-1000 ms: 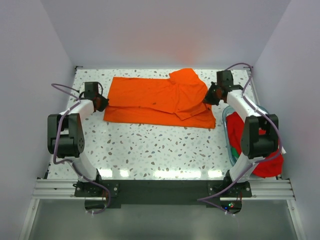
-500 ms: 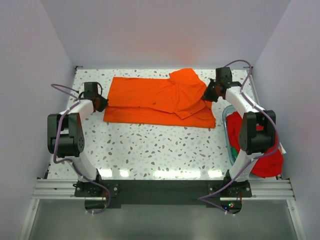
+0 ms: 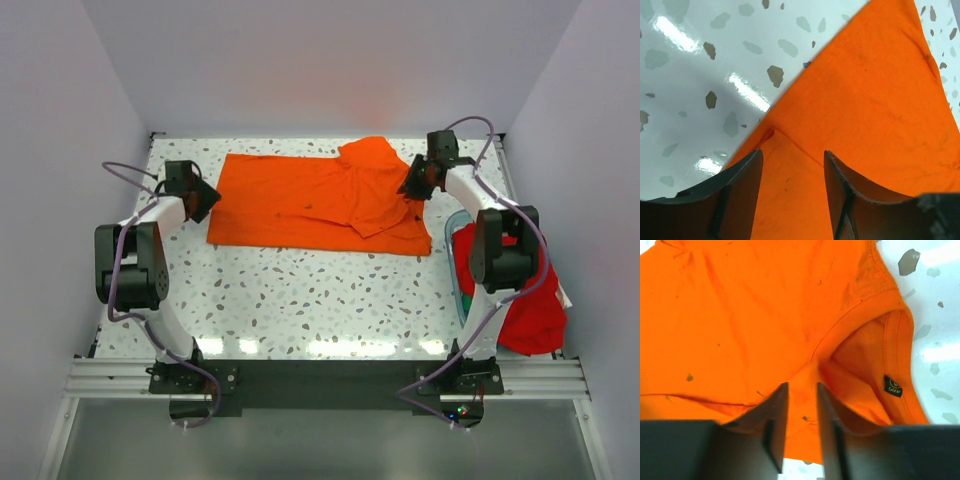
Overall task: Fold and stack the t-shirts
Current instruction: Fold the tshirt
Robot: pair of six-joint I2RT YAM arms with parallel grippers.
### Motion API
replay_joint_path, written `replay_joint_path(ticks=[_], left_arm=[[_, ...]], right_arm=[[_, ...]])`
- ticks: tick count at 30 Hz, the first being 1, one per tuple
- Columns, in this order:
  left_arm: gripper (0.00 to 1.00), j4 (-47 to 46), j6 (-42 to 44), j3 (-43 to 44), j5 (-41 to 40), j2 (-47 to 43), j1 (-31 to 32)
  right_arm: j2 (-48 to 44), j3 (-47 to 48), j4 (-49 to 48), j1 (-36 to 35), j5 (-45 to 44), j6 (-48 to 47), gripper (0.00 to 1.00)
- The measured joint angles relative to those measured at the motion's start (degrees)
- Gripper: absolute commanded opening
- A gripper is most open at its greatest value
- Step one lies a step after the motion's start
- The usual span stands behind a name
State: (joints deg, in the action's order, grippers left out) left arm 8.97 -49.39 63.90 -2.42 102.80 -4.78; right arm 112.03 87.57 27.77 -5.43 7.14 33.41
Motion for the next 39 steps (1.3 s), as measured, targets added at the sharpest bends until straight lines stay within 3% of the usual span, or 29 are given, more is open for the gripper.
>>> replay_joint_path(ticks=[2, 8, 16, 25, 39], left_arm=[[0.61, -0.7, 0.7, 0.3, 0.7, 0.0, -0.1], [0.59, -2.2, 0.9, -3.1, 2.4, -4.1, -0.1], [0.57, -3.6, 0.9, -10.4, 2.7, -10.6, 1.1], [0.56, -5.1, 0.9, -12.8, 3.4, -10.6, 4.2], [0.56, -5.2, 0.9, -13.3, 3.4, -10.5, 5.6]], right_arm=[[0.6, 0.4, 0.0, 0.3, 0.0, -0.3, 0.46], [-0.6, -0.8, -0.1, 0.6, -0.2, -1.4, 0.46], [-10.6, -15.5, -3.1, -1.7, -0.5, -0.7, 0.45], [-5.5, -16.9, -6.9, -6.8, -0.7, 0.7, 0.44], [-3.2, -16.9, -9.4, -6.5, -3.1, 2.4, 0.42]])
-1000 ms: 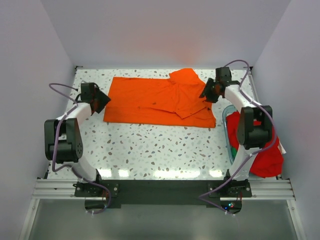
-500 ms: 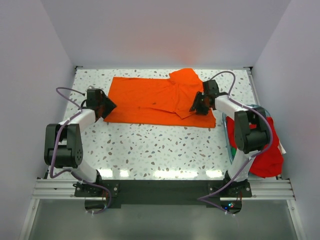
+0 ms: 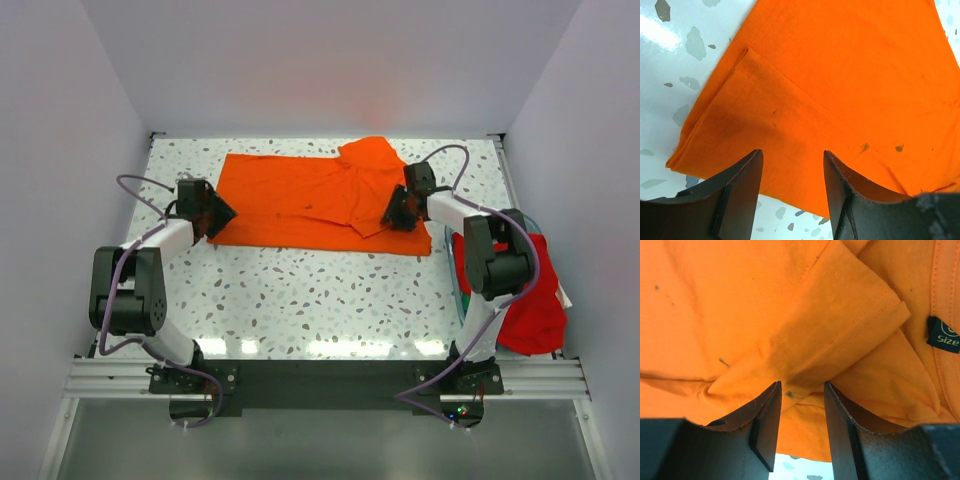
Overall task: Fold and stack the t-shirts
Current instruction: Fold the tshirt
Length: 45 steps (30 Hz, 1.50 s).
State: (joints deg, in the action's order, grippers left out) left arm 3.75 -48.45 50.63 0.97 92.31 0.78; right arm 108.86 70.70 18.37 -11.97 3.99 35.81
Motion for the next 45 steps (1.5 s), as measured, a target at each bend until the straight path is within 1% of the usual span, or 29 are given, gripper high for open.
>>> replay_joint_path(ticks=[3, 5, 6, 7, 9, 10, 13, 16, 19, 24, 26, 28, 29, 30, 32, 34, 36, 40, 42, 44, 45], left_arm=[[0.56, 0.0, 0.0, 0.0, -0.1, 0.3, 0.0], [0.56, 0.0, 0.0, 0.0, -0.1, 0.5, 0.0], [0.56, 0.0, 0.0, 0.0, -0.1, 0.7, 0.0], [0.56, 0.0, 0.0, 0.0, -0.1, 0.8, 0.0], [0.56, 0.0, 0.0, 0.0, -0.1, 0.8, 0.0], [0.56, 0.0, 0.0, 0.0, -0.1, 0.8, 0.0], [0.56, -0.1, 0.0, 0.0, -0.1, 0.8, 0.0], [0.55, -0.1, 0.0, 0.0, -0.1, 0.9, 0.0], [0.55, -0.1, 0.0, 0.0, -0.1, 1.2, 0.0], [0.55, 0.0, 0.0, 0.0, -0.1, 1.7, 0.0], [0.55, 0.0, 0.0, 0.0, -0.1, 1.8, 0.0], [0.55, 0.0, 0.0, 0.0, -0.1, 1.9, 0.0], [0.55, 0.0, 0.0, 0.0, -0.1, 2.0, 0.0], [0.55, 0.0, 0.1, 0.0, -0.2, 2.1, 0.0], [0.56, 0.0, 0.1, 0.0, -0.2, 2.3, 0.0], [0.56, 0.0, 0.1, 0.0, -0.2, 2.4, 0.0], [0.56, 0.0, 0.1, 0.0, -0.1, 2.5, 0.0], [0.56, 0.1, 0.1, 0.0, -0.1, 2.5, 0.0], [0.56, 0.1, 0.1, 0.0, -0.2, 2.5, 0.0], [0.56, 0.1, 0.1, 0.0, -0.5, 2.5, 0.0], [0.56, 0.1, 0.1, 0.0, -0.7, 2.5, 0.0]], right_arm=[[1.3, 0.5, -0.1, 0.0, 0.0, 0.2, 0.39], [1.5, 0.8, -0.4, 0.0, 0.0, 0.2, 0.35], [1.5, 0.8, -0.4, 0.0, -0.1, 0.3, 0.33], [1.5, 0.8, -0.4, 0.0, -0.2, 0.3, 0.26], [1.6, 0.9, -0.4, 0.0, -0.3, 0.3, 0.2], [1.6, 0.9, -0.4, 0.0, -0.3, 0.5, 0.15], [2.1, 1.9, -0.3, 0.0, -0.2, 0.7, 0.08], [2.6, 3.6, -0.3, 0.0, -0.2, 0.8, 0.05], [3.2, 6.3, 0.4, 0.0, -0.1, 0.8, 0.04], [6.8, 13.5, 0.9, 0.0, 0.2, 1.2, 0.04], [8.7, 16.5, 1.3, 0.0, 0.4, 1.4, 0.05], [10.9, 19.5, 1.6, 0.0, 0.9, 1.7, 0.11], [12.1, 21.1, 2.1, 0.0, 1.4, 1.8, 0.15], [13.1, 22.4, 2.2, 0.0, 1.7, 1.9, 0.24], [15.7, 25.3, 2.6, 0.0, 2.1, 2.3, 0.33], [17.4, 27.1, 3.0, 0.0, 3.2, 2.6, 0.46], [18.3, 28.3, 3.3, 0.0, 3.7, 2.3, 0.55], [17.9, 28.0, 3.0, 0.0, 4.5, 1.9, 0.56], [16.2, 25.6, 2.6, 0.0, 4.5, 1.7, 0.56], [12.3, 20.5, 1.5, 0.0, 4.2, 1.5, 0.56], [10.8, 18.6, 1.5, 0.0, 4.1, 1.5, 0.55]])
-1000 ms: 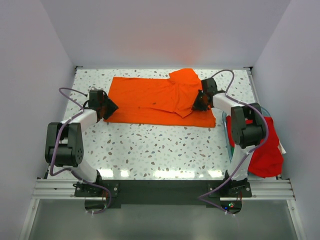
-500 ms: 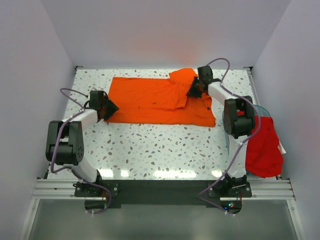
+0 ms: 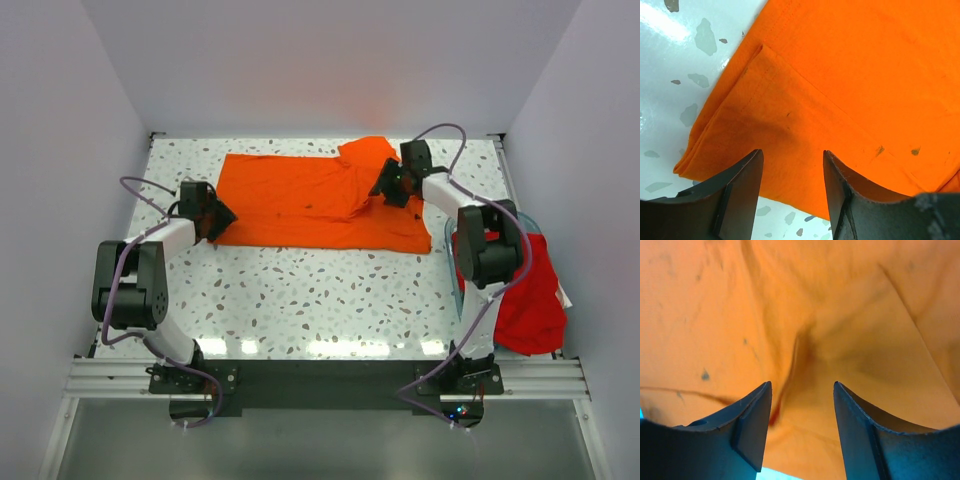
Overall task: Fold and stack the t-shirts
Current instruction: Fold the tshirt
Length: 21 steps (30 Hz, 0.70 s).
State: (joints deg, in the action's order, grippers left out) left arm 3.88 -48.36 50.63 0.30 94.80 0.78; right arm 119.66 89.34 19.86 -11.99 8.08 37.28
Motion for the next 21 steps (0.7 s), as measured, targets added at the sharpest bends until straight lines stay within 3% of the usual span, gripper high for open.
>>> replay_joint_path(ticks=[5, 7, 10, 17, 21], left_arm=[[0.56, 0.0, 0.0, 0.0, -0.5, 0.0, 0.0], [0.56, 0.0, 0.0, 0.0, -0.5, 0.0, 0.0], [0.56, 0.0, 0.0, 0.0, -0.6, 0.0, 0.0], [0.56, 0.4, 0.0, 0.6, -0.7, 0.0, 0.0], [0.56, 0.7, 0.0, 0.9, -0.9, -0.3, -0.3]], right_arm=[[-10.4, -11.9, -3.9, -0.8, -1.7, -0.1, 0.34], [-12.2, -13.4, -4.6, -1.9, -3.0, -0.5, 0.22], [-12.2, -13.5, -5.3, -4.0, -4.1, -0.9, 0.13], [-4.9, -8.2, -4.2, -6.6, -4.0, -1.9, 0.1], [2.1, -0.1, -3.4, -6.4, -3.2, -2.6, 0.25]])
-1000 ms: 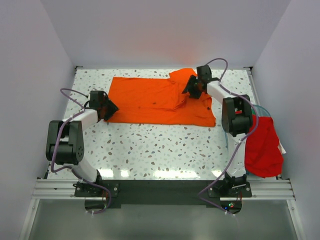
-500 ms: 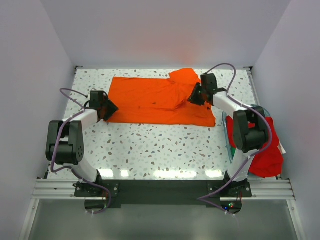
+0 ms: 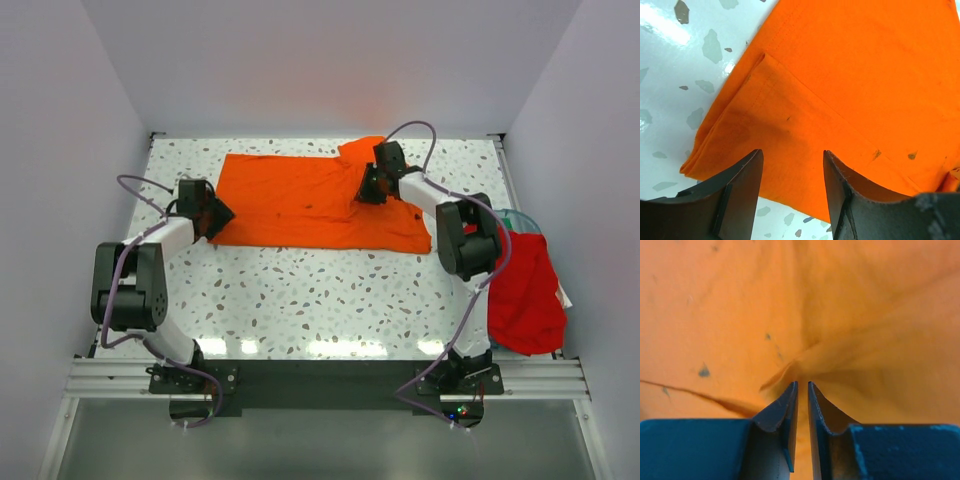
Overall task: Fold and stack the t-shirts
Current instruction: Fold the tshirt
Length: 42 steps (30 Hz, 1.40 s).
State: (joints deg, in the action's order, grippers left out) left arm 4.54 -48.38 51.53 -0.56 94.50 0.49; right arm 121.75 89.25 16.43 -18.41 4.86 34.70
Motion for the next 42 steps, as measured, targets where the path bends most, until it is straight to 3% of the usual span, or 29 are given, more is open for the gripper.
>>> replay_joint_path(ticks=[2, 6, 12, 18, 23, 29, 34, 42], left_arm=[[0.57, 0.6, 0.0, 0.0, -0.4, -0.6, -0.1], [0.6, 1.6, 0.0, -1.1, -2.7, -4.0, -0.1], [0.62, 3.8, -0.7, -6.9, -8.3, -12.6, -1.4], [0.61, 3.2, -2.6, -13.4, -10.3, -15.6, -1.8], [0.59, -0.8, -3.6, -16.6, -9.9, -14.9, -1.9], [0.57, -7.4, -4.7, -16.8, -8.7, -10.4, -2.0], [0.5, -12.3, -5.9, -16.8, -7.7, -7.7, -2.1], [0.27, -12.7, -6.9, -16.5, -8.5, -6.3, -2.2]], right_arm=[[2.8, 4.2, 1.0, 0.0, 0.8, -0.5, 0.36], [4.9, 8.3, 2.2, 0.0, 1.2, -1.1, 0.43], [3.6, 7.0, 3.7, 0.1, 0.8, -2.2, 0.51], [-7.4, -3.3, 6.6, 0.6, -1.3, -2.5, 0.5], [-22.9, -16.1, 5.6, 2.6, -3.2, -1.9, 0.51], [-32.3, -29.2, 4.1, 4.4, -5.5, -0.7, 0.59], [-32.3, -35.3, 3.9, 5.9, -5.8, -0.2, 0.61], [-31.5, -37.0, 2.6, 10.4, -7.1, 0.3, 0.66]])
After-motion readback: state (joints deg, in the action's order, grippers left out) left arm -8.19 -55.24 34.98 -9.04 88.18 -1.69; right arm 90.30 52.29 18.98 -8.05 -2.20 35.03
